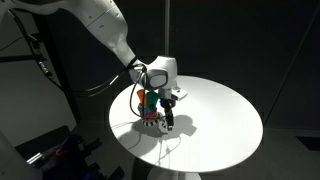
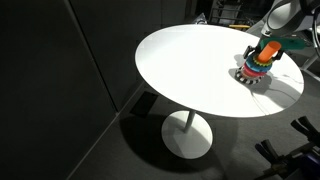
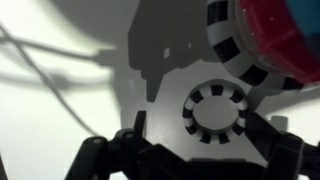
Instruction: Put the striped ring on the orange stand
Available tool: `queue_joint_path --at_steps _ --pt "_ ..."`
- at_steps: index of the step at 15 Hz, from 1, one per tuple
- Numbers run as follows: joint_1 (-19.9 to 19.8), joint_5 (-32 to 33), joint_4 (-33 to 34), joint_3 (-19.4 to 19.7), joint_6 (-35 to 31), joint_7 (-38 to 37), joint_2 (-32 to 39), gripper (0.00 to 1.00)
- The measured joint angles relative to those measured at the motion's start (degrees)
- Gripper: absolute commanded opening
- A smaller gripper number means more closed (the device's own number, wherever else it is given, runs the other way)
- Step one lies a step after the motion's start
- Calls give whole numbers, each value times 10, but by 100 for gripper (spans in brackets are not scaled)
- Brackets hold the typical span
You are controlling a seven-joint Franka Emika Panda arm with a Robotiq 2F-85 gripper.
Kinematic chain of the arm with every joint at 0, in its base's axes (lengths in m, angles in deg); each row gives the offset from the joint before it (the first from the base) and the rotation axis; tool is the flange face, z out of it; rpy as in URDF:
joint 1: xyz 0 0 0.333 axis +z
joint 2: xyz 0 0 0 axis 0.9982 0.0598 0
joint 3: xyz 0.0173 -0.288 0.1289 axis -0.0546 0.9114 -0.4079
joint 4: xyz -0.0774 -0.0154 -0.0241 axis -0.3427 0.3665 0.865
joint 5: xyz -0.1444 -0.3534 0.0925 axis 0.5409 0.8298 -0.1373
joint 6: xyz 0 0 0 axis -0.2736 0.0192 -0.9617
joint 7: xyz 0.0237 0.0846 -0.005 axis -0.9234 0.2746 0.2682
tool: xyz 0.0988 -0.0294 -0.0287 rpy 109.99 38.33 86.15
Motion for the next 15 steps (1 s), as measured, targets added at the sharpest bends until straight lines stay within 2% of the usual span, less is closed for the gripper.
queue_joint_path --at_steps 12,13,14,15 --pt "-4 0 -2 -3 -5 1 4 100" --pt "-4 0 -2 -3 -6 1 4 75" --pt "-4 0 -2 -3 -6 1 4 73" --pt "-4 0 -2 -3 -6 1 4 66"
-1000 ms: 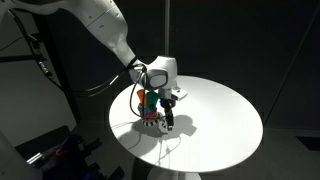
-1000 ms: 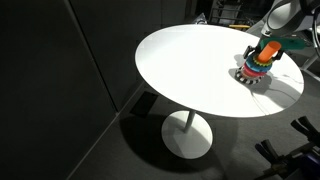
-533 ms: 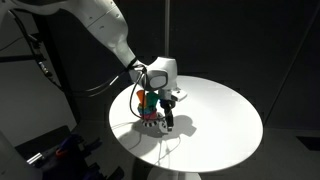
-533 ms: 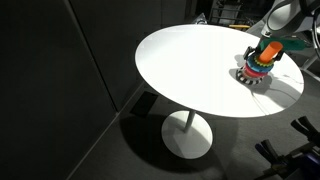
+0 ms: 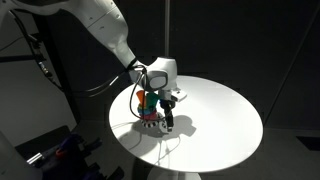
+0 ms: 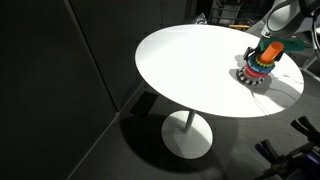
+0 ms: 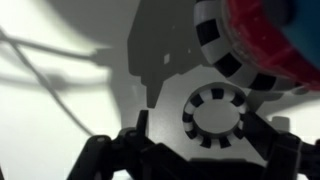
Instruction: Put the striped ring on the orange stand
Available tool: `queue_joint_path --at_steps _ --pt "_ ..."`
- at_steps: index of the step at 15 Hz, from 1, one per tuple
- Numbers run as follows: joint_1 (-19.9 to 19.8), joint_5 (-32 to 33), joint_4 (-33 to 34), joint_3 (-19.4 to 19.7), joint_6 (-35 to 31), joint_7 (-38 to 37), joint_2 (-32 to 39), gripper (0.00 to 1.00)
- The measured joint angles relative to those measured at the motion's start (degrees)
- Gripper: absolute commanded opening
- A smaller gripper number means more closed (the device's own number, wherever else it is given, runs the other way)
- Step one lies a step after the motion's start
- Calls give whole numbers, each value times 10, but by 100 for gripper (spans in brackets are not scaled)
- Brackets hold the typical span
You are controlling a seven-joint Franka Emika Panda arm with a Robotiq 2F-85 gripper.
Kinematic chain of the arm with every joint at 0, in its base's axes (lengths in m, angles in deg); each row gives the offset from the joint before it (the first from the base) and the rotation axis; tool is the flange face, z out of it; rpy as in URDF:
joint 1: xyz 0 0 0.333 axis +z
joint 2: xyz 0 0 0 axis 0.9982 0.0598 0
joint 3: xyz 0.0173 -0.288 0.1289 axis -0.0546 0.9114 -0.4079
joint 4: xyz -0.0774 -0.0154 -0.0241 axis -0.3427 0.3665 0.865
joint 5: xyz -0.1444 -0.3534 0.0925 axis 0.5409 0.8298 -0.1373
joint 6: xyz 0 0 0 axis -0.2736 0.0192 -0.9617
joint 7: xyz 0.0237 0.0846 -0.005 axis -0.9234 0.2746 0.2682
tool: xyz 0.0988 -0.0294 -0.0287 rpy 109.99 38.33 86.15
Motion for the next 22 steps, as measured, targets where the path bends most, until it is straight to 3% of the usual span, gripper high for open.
queue_joint_path --at_steps 7,10,15,16,17,18,22 --pt "-3 0 0 1 -9 0 -2 8" --pt "-7 0 0 1 -9 0 -2 0" --pt "-8 0 0 1 -12 0 -3 6" --pt "-8 0 0 1 -12 0 -3 31" --pt "-8 0 0 1 -12 0 -3 31" --pt "-8 0 0 1 -12 0 -3 37" --pt "-9 0 0 1 -13 0 -3 69"
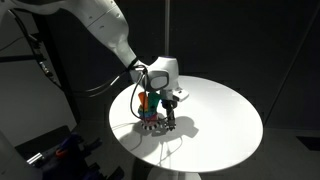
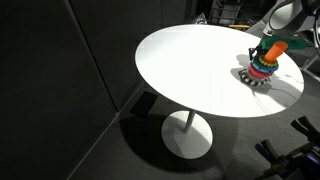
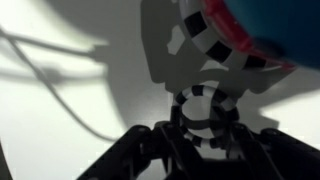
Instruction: Put the striped ring on the orange stand
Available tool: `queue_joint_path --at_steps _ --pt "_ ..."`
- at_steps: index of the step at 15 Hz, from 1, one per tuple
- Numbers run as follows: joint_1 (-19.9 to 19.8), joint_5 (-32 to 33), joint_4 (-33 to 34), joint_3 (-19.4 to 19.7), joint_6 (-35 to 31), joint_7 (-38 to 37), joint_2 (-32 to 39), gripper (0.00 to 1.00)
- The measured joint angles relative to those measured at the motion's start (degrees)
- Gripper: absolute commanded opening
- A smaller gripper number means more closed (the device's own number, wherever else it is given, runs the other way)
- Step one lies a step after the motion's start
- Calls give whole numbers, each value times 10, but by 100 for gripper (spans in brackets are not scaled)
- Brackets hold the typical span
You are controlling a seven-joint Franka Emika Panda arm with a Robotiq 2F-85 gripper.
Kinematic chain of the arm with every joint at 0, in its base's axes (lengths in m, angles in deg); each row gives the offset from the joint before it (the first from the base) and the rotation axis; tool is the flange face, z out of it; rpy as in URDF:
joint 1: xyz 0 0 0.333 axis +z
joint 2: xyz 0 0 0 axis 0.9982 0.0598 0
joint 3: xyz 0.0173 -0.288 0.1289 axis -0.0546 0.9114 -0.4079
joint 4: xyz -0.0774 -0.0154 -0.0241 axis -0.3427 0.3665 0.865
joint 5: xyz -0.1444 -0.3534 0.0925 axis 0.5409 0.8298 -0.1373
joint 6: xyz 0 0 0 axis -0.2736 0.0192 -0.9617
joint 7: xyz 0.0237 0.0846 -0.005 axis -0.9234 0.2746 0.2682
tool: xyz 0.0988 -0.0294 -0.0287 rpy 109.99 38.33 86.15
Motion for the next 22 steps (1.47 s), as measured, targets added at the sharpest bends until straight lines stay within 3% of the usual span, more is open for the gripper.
queue_joint_path --at_steps 3,6,19,20,22 --pt "-1 0 -1 0 0 1 0 92" --pt "-3 0 -1 0 0 2 0 99" --pt "-12 -9 -3 -10 0 14 1 100" --pt "-13 -9 -3 -12 0 15 1 86" --pt "-14 -9 -3 -13 0 16 1 66"
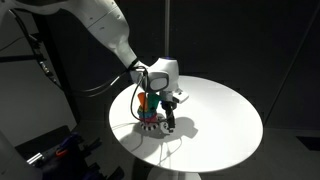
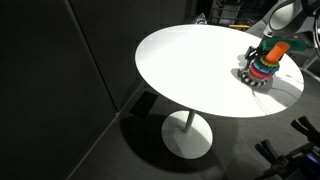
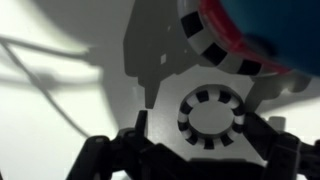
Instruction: Put the striped ring on the orange stand
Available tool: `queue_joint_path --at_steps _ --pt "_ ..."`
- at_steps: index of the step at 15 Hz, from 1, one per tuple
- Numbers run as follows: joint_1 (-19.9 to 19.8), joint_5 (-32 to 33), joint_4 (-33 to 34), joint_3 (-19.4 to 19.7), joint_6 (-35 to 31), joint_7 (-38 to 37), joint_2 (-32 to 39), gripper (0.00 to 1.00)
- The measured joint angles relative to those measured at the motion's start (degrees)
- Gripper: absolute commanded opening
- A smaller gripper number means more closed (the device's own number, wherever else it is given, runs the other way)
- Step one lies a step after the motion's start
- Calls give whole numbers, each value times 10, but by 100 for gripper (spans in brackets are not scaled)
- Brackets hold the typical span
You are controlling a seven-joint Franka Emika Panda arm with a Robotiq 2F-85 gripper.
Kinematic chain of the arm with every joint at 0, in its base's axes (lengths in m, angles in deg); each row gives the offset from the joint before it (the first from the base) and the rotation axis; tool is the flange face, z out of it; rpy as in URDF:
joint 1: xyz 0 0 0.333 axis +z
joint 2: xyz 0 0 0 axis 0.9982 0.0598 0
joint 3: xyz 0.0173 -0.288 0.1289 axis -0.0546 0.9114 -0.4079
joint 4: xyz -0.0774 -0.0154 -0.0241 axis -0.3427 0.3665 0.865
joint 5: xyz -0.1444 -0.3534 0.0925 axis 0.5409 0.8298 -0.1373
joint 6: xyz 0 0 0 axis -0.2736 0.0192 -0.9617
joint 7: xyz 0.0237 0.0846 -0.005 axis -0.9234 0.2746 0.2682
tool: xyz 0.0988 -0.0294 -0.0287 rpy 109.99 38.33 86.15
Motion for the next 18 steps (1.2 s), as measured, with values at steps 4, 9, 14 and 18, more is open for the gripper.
queue_joint_path --at_steps 4,9,14,18 --pt "0 0 0 0 -7 1 0 34" --pt "-3 0 0 0 -10 1 -4 3" --pt "-7 0 0 0 -10 1 -3 28" --pt "-9 0 0 0 -10 3 -3 60"
